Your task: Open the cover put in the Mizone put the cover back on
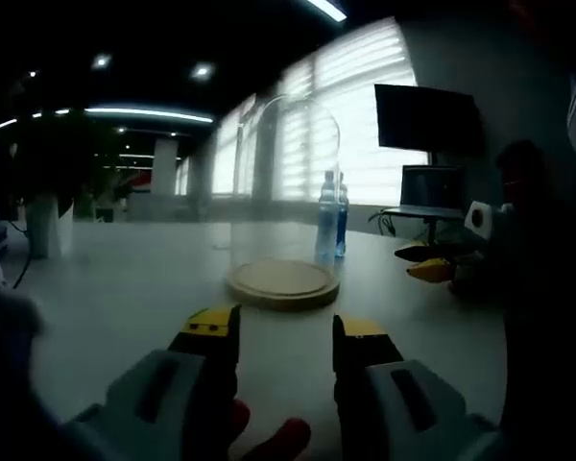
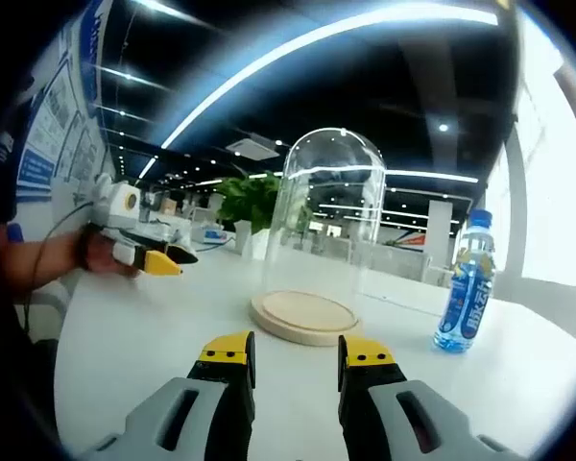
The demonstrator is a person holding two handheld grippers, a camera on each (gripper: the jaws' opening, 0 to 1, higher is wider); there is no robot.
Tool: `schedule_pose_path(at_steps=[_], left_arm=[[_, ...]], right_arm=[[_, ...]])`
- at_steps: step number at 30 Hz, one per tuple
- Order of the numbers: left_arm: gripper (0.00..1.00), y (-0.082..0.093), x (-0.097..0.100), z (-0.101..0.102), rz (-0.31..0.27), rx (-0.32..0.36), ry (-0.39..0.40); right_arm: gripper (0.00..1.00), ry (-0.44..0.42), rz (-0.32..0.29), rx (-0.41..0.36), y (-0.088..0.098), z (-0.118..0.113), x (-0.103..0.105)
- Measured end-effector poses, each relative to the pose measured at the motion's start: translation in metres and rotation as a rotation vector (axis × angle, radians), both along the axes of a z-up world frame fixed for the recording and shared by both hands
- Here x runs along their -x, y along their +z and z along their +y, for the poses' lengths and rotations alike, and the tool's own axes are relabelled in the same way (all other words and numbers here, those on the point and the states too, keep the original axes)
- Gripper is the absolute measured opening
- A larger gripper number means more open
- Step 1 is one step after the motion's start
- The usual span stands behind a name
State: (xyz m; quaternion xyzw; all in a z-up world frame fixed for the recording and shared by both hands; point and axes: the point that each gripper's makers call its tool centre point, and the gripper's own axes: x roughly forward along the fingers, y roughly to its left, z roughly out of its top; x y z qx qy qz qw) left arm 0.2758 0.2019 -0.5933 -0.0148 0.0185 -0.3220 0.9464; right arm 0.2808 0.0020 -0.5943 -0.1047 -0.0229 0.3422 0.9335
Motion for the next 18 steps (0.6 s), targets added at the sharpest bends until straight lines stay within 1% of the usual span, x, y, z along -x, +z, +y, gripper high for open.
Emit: schedule_pose_path(at_steps=[18], left_arm=[[0.27,0.0006,0.0013,-0.0016,-0.006,-0.003,-0.004]], right_arm=[[0.28,0.000,-0.001,-0.002,0.0008,0.0006,0.0010]])
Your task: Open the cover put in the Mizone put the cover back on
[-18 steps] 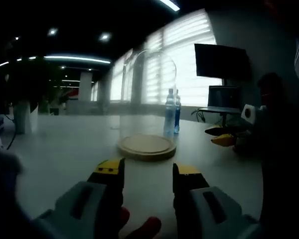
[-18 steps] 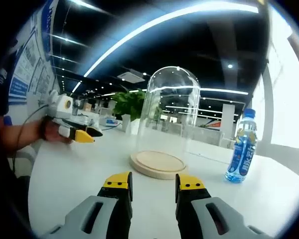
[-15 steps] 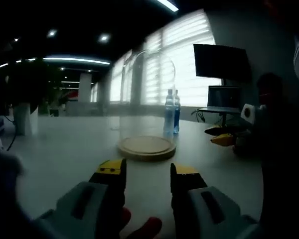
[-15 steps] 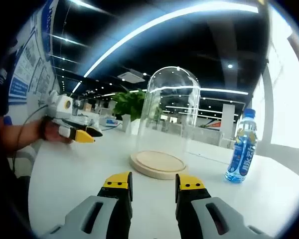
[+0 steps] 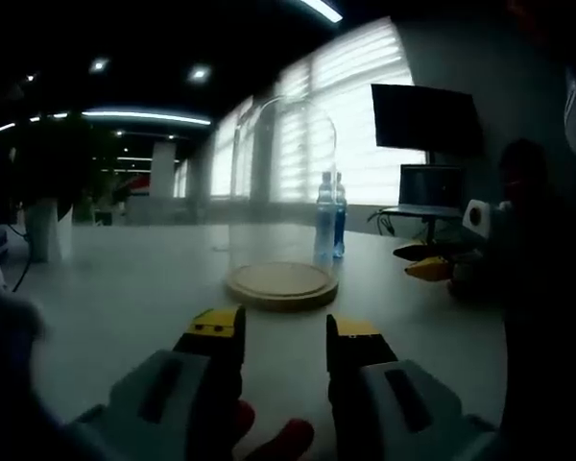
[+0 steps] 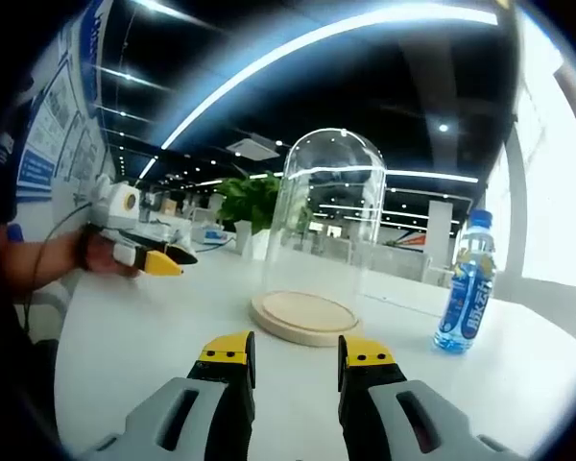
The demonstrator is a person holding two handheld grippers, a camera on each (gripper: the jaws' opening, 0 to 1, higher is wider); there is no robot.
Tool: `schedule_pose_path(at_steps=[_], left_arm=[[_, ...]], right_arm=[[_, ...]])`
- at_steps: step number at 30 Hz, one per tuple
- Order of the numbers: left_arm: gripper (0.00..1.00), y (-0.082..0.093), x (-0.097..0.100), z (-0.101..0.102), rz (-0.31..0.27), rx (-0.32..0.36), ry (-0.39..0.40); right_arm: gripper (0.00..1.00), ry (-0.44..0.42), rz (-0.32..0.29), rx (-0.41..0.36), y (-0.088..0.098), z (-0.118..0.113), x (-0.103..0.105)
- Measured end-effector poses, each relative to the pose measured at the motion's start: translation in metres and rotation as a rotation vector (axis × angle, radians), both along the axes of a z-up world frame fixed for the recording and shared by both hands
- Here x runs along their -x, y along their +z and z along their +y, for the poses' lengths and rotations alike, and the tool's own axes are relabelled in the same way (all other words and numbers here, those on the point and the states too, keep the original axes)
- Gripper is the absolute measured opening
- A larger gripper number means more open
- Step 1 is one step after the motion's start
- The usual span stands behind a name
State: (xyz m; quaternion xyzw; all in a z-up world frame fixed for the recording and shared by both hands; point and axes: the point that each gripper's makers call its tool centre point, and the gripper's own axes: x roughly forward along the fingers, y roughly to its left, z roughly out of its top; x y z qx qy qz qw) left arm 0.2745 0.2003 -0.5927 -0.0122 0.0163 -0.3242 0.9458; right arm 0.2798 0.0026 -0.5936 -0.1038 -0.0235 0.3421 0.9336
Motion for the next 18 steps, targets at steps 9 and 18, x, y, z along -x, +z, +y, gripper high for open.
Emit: schedule_pose_path(at_steps=[9,18], left_arm=[[0.27,-0.0001,0.0003,-0.0008,-0.001,-0.009,0.005],[0.27,0.0010,0.0020,-0.0025,0.000,-0.012,0.003]], right_arm=[[0.28,-0.001,0.000,0.002,-0.0002,0.0005,0.0006],[0.28,0.000,0.000,0.003,-0.0002,0.0015,0.0011]])
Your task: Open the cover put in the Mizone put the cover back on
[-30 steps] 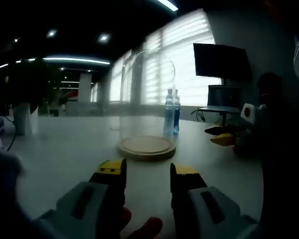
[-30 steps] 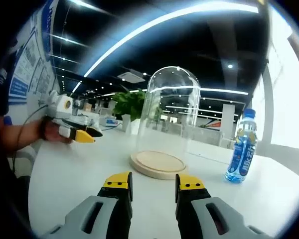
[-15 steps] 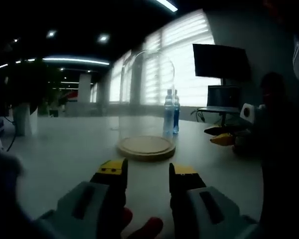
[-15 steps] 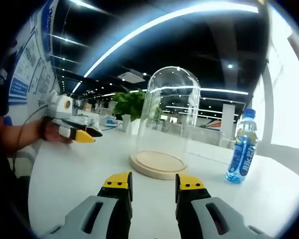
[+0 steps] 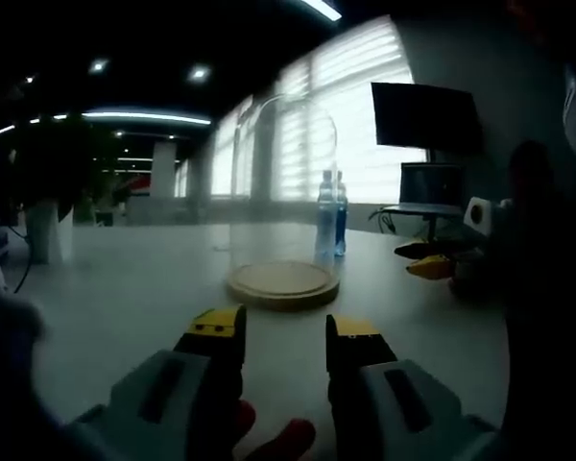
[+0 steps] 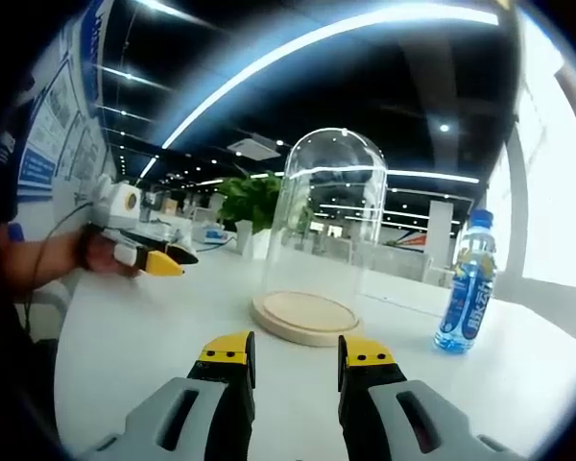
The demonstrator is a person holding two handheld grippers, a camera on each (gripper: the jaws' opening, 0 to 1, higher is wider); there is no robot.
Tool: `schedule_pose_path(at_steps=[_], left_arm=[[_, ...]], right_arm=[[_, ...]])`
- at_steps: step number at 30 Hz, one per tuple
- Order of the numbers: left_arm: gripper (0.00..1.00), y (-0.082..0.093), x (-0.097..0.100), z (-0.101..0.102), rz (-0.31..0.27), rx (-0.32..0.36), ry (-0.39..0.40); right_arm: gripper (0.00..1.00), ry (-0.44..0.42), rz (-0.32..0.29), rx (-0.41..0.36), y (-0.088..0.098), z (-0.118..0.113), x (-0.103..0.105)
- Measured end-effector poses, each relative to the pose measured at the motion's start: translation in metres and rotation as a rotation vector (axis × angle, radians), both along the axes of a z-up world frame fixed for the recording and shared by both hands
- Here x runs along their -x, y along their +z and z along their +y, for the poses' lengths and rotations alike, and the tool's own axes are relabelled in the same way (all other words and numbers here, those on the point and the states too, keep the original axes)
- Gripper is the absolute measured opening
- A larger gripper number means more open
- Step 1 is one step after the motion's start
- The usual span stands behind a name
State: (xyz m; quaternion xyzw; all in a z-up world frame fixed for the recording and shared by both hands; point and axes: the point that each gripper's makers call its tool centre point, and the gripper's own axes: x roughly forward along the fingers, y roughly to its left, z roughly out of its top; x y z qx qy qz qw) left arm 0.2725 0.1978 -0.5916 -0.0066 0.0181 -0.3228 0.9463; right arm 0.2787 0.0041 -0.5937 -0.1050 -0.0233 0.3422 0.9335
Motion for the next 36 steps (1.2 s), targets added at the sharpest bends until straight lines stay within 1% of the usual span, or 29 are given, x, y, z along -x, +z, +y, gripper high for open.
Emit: schedule_pose_path(at_steps=[18,21,26,33,36], left_arm=[[0.28,0.002,0.002,-0.002,0.013,0.018,-0.006],[0.31,0.003,0.000,-0.001,0.030,0.042,-0.007],[0.31,0.007,-0.001,-0.001,0.035,0.063,-0.001],[0.32,0.011,0.001,-0.005,0.029,0.080,-0.024],[0.32,0.017,0.001,-0.004,0.009,0.092,-0.019]], right_arm=[[0.28,-0.002,0.008,-0.012,0.000,-0.002,-0.001],[0.28,-0.021,-0.003,-0.045,0.007,-0.005,-0.002],[0.28,-0.024,0.006,-0.078,0.011,-0.007,-0.003],[0.29,-0.023,0.020,-0.105,0.014,-0.005,-0.002],[0.29,-0.023,0.028,-0.116,0.015,-0.005,-0.003]])
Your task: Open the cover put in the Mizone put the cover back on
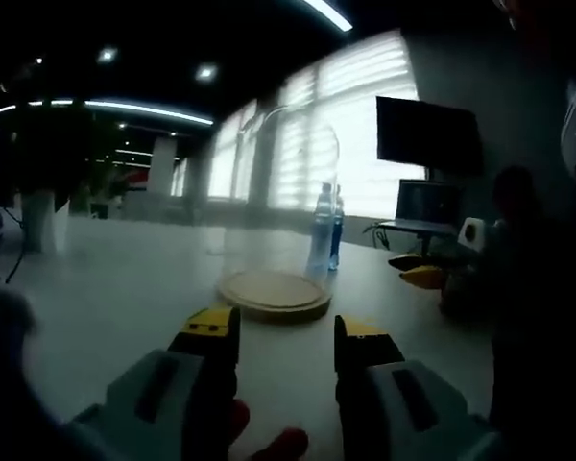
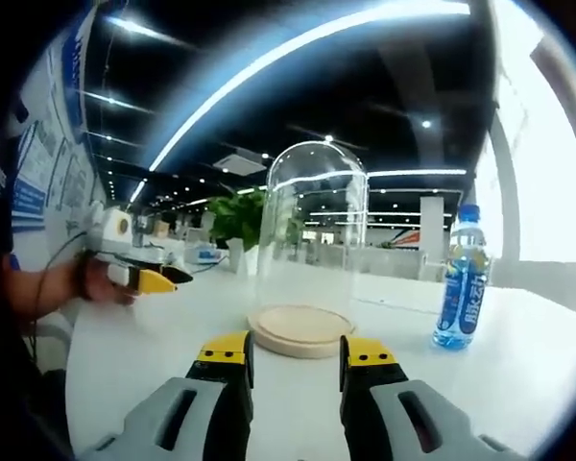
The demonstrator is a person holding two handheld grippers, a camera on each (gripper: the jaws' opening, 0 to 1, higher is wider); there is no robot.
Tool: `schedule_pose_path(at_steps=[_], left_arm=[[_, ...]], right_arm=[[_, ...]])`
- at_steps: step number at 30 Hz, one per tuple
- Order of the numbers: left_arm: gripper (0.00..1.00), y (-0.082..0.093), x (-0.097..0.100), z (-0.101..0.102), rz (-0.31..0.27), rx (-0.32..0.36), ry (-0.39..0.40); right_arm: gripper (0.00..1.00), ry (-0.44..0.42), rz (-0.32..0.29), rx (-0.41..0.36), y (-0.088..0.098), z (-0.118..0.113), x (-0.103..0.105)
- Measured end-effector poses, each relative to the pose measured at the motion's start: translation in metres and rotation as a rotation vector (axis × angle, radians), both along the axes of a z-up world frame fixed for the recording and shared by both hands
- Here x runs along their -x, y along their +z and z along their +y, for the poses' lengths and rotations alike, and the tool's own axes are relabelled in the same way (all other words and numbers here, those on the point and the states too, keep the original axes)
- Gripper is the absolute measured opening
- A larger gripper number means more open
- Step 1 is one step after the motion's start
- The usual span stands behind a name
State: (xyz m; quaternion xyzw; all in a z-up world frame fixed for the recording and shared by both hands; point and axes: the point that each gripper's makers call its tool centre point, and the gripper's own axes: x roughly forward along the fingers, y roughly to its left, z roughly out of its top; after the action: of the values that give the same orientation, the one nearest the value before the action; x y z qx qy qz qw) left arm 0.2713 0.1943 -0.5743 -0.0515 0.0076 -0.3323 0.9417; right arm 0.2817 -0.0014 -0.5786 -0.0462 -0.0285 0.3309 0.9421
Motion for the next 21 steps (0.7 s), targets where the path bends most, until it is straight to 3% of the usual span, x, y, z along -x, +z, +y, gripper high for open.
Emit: schedule_pose_path(at_steps=[4,21], left_arm=[[0.32,0.006,-0.003,0.000,-0.006,0.019,-0.002],[0.41,0.016,-0.022,-0.005,-0.009,-0.070,-0.034]], right_arm=[[0.30,-0.005,0.011,-0.005,0.002,0.002,-0.001],[0.34,0.037,0.018,-0.026,0.024,0.013,-0.011]])
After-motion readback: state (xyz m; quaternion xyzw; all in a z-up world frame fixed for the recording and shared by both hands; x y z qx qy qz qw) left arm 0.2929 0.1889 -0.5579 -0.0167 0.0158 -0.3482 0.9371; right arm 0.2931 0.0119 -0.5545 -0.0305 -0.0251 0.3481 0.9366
